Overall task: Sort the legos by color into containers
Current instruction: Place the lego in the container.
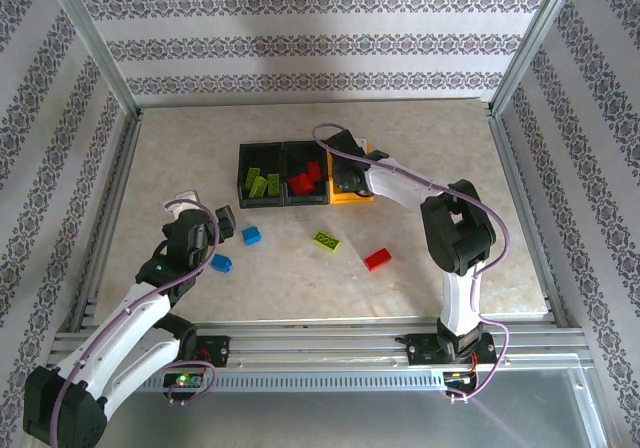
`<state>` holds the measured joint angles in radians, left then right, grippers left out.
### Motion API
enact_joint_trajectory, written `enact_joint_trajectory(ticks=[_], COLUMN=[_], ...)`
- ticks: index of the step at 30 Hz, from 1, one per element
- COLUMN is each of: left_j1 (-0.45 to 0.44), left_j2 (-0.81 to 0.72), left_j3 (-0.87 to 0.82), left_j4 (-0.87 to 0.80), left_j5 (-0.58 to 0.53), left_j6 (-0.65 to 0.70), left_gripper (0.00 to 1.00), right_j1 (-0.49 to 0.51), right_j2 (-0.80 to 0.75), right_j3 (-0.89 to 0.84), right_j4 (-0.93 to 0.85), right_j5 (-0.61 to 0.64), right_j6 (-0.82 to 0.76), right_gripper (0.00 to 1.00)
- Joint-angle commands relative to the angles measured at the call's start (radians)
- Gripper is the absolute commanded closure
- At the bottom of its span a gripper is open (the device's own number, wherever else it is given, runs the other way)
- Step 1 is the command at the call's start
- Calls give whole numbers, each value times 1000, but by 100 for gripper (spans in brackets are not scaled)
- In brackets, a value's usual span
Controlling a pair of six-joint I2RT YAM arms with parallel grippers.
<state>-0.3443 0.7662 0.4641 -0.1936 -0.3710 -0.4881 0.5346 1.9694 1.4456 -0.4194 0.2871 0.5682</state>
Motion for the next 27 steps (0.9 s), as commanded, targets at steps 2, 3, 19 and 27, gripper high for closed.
enact_joint_trajectory(ticks=[2, 3, 19, 27], left_j1=[20, 19, 20, 11], left_j2=[1, 1, 2, 78], left_j3=[-4, -3, 14, 46], left_j4=[8, 8, 88, 110], left_j5=[6, 7, 200, 326], left_j6=[-15, -14, 79, 80], left_gripper=[0, 0, 0, 0], right_j1=[-19, -20, -7, 14], right_j2=[24, 26, -58, -186], right_j3=[42, 44, 1, -116], right_j4=[-19, -21, -12, -8], right_j5=[-15, -16, -34, -14], right_j6=[-18, -18, -4, 43], right_gripper=[62, 60, 48, 43])
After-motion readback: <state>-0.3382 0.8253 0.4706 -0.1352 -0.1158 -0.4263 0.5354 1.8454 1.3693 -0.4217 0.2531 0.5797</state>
